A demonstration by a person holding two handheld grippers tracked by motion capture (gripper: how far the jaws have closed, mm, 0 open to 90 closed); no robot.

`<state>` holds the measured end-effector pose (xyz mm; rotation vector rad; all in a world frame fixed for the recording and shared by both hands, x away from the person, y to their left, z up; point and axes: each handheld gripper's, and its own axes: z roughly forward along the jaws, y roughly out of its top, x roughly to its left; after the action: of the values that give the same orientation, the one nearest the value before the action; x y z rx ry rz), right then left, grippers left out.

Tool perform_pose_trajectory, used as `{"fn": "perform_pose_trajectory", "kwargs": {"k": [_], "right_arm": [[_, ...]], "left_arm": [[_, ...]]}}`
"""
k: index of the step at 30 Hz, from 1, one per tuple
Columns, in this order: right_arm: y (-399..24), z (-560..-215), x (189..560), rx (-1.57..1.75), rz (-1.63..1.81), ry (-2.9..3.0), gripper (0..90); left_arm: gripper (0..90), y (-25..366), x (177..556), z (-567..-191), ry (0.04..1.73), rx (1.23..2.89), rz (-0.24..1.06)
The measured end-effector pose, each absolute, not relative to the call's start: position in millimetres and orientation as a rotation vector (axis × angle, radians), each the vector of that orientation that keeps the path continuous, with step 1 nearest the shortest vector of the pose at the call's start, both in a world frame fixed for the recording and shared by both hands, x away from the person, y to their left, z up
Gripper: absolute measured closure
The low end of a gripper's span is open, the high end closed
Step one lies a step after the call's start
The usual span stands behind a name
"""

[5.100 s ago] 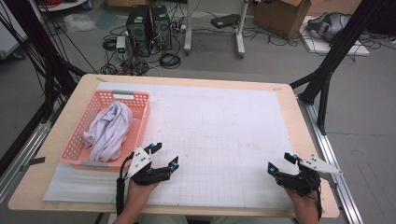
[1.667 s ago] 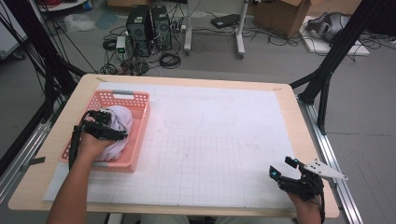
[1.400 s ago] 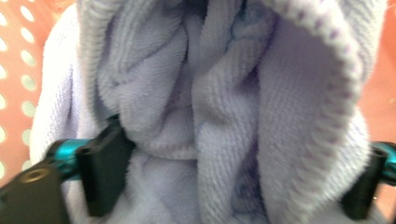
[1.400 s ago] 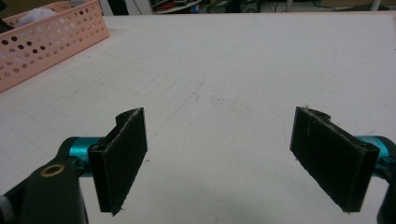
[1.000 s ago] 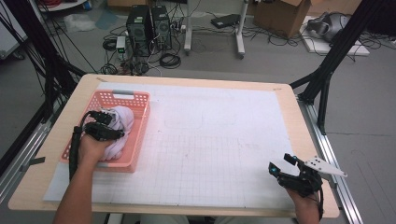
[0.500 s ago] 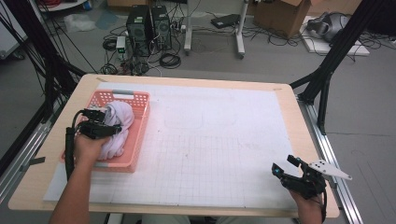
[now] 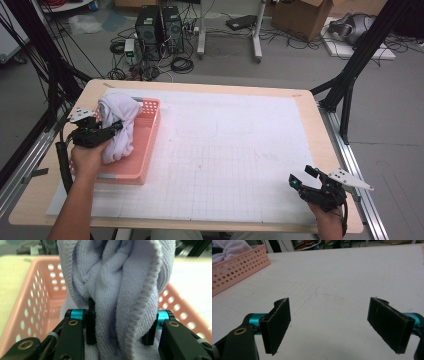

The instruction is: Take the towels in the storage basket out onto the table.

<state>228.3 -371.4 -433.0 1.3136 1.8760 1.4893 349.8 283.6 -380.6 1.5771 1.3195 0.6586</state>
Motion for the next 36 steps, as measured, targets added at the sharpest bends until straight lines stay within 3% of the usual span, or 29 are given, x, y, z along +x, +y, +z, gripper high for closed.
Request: {"fn": "perform_pose_trajectory", "kwargs": {"k": [10, 28, 36], "right_arm": [[-371.0, -433.4, 227.5, 1.312, 1.483, 1.882, 17.6], [-368.9, -434.0, 227.8, 1.31, 1.469, 1.893, 17.6], [-366.8, -434.7, 228.3, 1.307, 1.461, 1.908, 17.6]], "left_arm": [[58.2, 285.4, 342.1, -369.4, 1.214, 1.423, 0.648], [58.0, 279.4, 329.8, -350.2, 0.938, 1.403, 0.676], [58.0, 261.5, 328.6, -341.2, 0.799, 1.436, 0.615]]}}
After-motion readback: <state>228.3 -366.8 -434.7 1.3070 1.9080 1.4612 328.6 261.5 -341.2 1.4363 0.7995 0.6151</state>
